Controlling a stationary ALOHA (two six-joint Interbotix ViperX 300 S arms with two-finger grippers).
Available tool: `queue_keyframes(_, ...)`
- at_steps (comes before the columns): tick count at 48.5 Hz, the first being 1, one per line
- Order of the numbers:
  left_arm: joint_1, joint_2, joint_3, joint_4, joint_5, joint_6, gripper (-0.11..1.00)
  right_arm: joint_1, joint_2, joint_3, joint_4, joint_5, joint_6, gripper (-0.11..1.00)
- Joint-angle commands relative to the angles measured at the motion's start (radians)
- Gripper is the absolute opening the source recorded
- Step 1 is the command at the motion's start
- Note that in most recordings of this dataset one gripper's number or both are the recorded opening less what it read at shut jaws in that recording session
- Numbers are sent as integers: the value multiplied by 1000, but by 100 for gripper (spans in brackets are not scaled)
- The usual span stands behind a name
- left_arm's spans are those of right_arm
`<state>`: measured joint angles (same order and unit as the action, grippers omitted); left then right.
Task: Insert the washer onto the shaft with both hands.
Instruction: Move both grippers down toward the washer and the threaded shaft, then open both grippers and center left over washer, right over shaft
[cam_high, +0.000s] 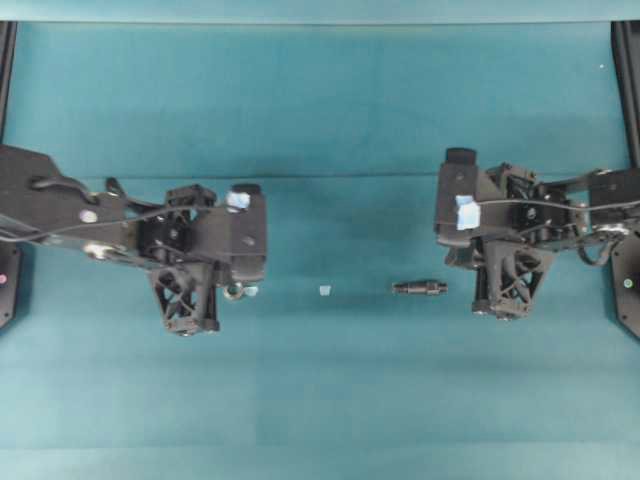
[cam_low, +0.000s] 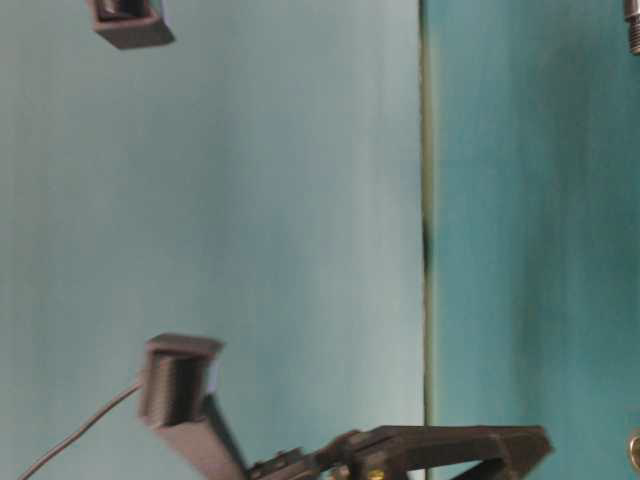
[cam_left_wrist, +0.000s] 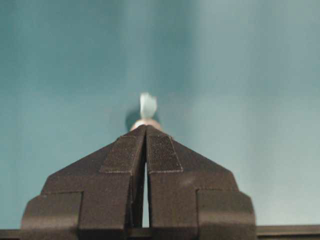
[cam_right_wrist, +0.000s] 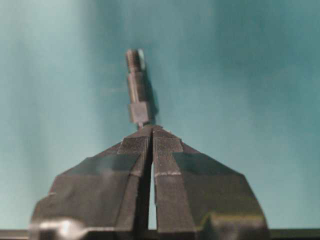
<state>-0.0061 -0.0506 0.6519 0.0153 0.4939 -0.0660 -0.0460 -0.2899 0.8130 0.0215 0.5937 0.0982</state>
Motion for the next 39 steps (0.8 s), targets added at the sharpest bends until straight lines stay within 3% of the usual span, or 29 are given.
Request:
queue_keyframes(1,-6,14,-28,3,11,6,2,-2,11,-18,-3,2,2,-9)
queue_keyframes(39,-21,63,-54,3,40,21,2,0,97,-25,-3,-60,-2,-8)
